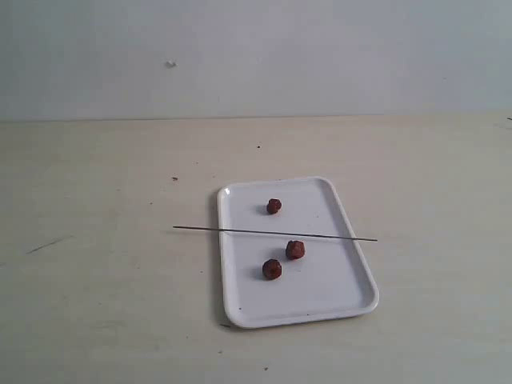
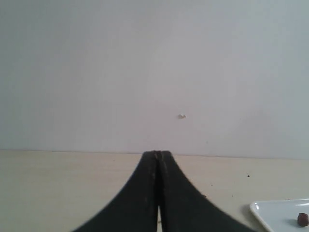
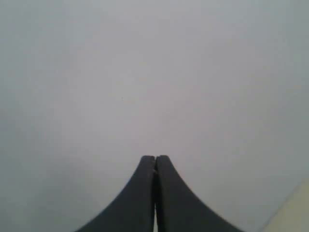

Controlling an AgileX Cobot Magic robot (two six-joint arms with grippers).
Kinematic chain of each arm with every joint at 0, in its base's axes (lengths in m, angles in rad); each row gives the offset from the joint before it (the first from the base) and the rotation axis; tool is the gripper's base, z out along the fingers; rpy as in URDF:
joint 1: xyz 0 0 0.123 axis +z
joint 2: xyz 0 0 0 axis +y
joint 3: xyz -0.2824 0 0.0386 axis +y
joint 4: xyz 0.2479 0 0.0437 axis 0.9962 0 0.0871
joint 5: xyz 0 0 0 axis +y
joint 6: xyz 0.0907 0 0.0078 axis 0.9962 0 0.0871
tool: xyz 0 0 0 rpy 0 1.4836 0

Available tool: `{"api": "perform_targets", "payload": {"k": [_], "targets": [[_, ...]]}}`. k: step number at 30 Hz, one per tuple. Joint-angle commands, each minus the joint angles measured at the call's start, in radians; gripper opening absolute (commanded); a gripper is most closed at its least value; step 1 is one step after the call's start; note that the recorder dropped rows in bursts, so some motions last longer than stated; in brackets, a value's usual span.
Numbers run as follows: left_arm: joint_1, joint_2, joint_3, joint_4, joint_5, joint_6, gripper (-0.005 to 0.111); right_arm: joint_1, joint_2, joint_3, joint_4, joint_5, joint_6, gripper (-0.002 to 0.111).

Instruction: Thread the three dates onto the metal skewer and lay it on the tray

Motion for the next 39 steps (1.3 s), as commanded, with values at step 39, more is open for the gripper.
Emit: {"api": "perform_targets", "payload": {"k": [39], "targets": [[-0.007, -0.007, 0.000, 0.005, -0.009, 0.000, 0.000, 0.032, 1.761, -1.550, -0.062, 1.475, -1.417, 0.001]]}}
